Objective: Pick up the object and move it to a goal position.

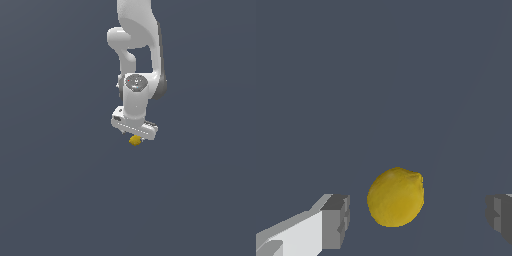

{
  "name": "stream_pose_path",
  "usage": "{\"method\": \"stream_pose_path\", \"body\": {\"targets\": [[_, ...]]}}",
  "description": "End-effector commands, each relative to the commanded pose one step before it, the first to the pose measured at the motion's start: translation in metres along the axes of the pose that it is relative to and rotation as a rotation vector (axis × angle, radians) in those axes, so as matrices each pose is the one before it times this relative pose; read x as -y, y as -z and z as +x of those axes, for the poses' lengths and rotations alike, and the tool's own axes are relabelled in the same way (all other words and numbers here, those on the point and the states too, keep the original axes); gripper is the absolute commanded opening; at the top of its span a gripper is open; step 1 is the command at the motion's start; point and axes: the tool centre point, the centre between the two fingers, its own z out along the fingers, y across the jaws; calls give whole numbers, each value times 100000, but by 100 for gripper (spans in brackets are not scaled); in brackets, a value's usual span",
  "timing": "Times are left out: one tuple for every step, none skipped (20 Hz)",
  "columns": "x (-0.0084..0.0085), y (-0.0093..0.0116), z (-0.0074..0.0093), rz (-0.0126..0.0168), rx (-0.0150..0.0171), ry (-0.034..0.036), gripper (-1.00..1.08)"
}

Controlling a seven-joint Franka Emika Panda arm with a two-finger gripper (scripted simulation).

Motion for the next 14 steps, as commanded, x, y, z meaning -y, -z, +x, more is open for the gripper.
{"method": "stream_pose_path", "body": {"targets": [[270,-690,-858,351,137,-4442,100],[71,-227,-291,94,63,-1411,100],[57,-206,-267,81,57,-1291,100],[46,-185,-243,70,51,-1169,100],[37,-165,-218,60,45,-1047,100],[28,-145,-192,51,40,-927,100],[22,-125,-167,42,34,-802,100],[16,-105,-142,34,28,-680,100],[12,-86,-116,27,23,-556,100],[8,-66,-90,21,18,-433,100],[6,-47,-65,14,13,-308,100],[2,-28,-38,9,8,-189,100],[7,-9,-17,2,2,-49,100],[-2,40,57,-43,28,431,100]]}}
